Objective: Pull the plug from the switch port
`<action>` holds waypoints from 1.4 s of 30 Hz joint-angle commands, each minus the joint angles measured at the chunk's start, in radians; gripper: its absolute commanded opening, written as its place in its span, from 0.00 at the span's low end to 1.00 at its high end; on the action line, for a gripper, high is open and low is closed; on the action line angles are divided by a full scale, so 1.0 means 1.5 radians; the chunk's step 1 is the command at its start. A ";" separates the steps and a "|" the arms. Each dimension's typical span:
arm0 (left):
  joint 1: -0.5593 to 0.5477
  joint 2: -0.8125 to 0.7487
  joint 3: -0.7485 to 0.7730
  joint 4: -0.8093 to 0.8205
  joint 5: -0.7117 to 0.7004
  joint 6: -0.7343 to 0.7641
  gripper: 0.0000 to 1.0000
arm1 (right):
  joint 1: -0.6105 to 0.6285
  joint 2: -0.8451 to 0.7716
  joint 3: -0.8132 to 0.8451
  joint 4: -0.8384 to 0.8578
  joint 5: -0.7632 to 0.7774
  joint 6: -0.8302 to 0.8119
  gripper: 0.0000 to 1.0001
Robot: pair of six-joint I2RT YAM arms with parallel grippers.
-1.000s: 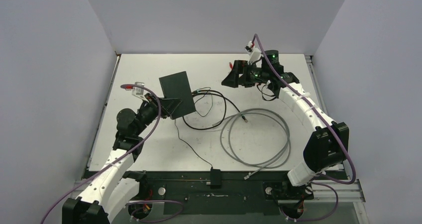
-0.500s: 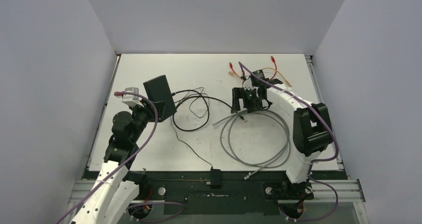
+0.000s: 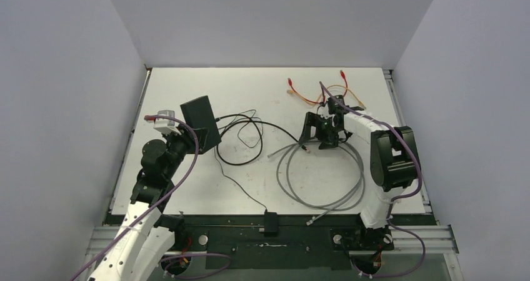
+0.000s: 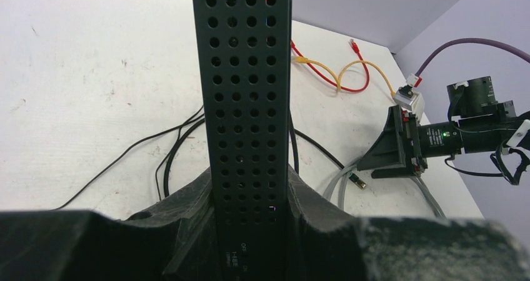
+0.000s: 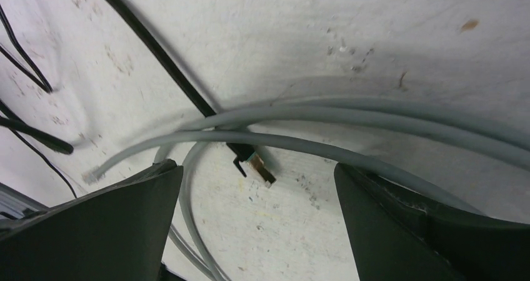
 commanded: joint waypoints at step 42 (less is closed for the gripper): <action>0.001 -0.059 0.067 0.017 -0.130 0.095 0.00 | -0.226 0.138 0.209 0.068 0.262 0.060 0.63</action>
